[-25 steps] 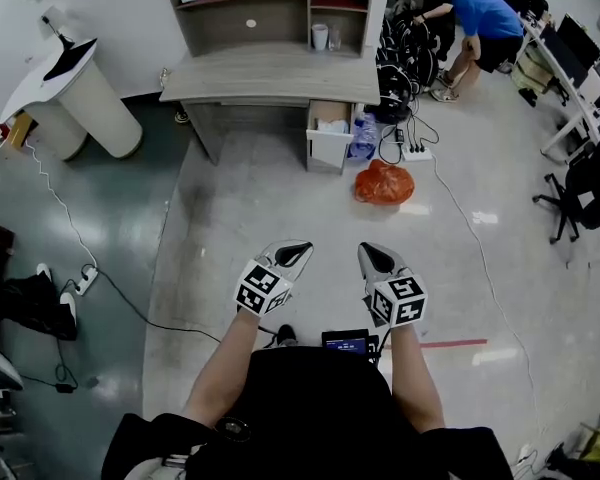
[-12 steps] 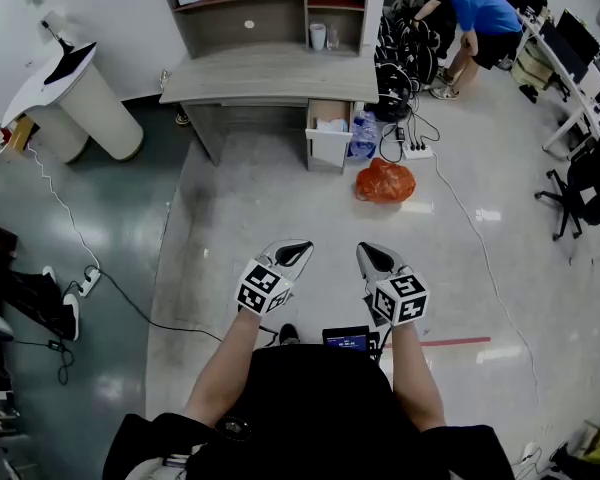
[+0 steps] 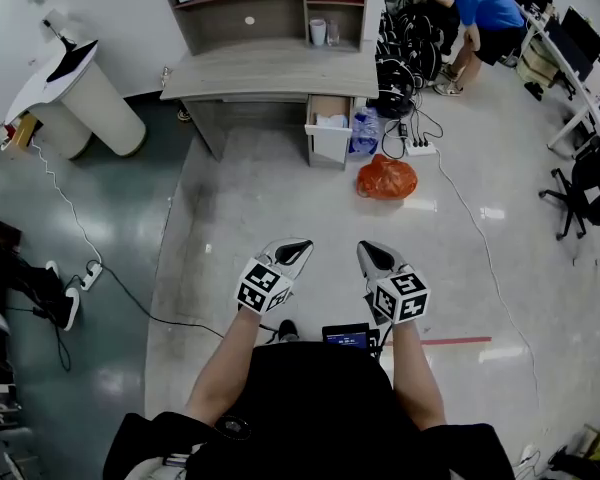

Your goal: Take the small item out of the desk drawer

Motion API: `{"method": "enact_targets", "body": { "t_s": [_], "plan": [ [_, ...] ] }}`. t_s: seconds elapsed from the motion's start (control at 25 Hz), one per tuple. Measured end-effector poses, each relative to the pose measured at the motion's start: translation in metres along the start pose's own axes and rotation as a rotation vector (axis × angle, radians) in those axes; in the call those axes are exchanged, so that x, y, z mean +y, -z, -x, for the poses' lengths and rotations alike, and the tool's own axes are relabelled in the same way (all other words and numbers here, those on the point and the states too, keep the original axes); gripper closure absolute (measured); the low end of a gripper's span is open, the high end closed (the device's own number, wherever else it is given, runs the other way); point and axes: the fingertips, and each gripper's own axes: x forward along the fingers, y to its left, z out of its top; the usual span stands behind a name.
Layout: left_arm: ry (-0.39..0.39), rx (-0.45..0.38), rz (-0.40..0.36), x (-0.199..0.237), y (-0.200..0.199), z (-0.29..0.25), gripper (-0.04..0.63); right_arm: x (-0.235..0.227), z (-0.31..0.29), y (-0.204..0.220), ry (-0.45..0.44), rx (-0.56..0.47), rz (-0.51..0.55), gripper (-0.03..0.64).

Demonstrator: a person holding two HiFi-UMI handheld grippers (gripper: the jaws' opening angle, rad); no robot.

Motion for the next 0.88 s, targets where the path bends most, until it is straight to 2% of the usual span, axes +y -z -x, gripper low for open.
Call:
{"method": "enact_targets", "body": {
  "t_s": [0.48,0.88],
  "plan": [
    [-0.038,0.016,-0.002,-0.025,-0.004,-0.022,0.595,-0.033,0.018,0.000,-0.038,0.001,0.003,0.620],
    [-0.027,0.042,0.012,-0.009,0.003,-0.040,0.595,-0.050,0.002,0.001,-0.032,0.018,-0.016,0.620]
  ]
}}
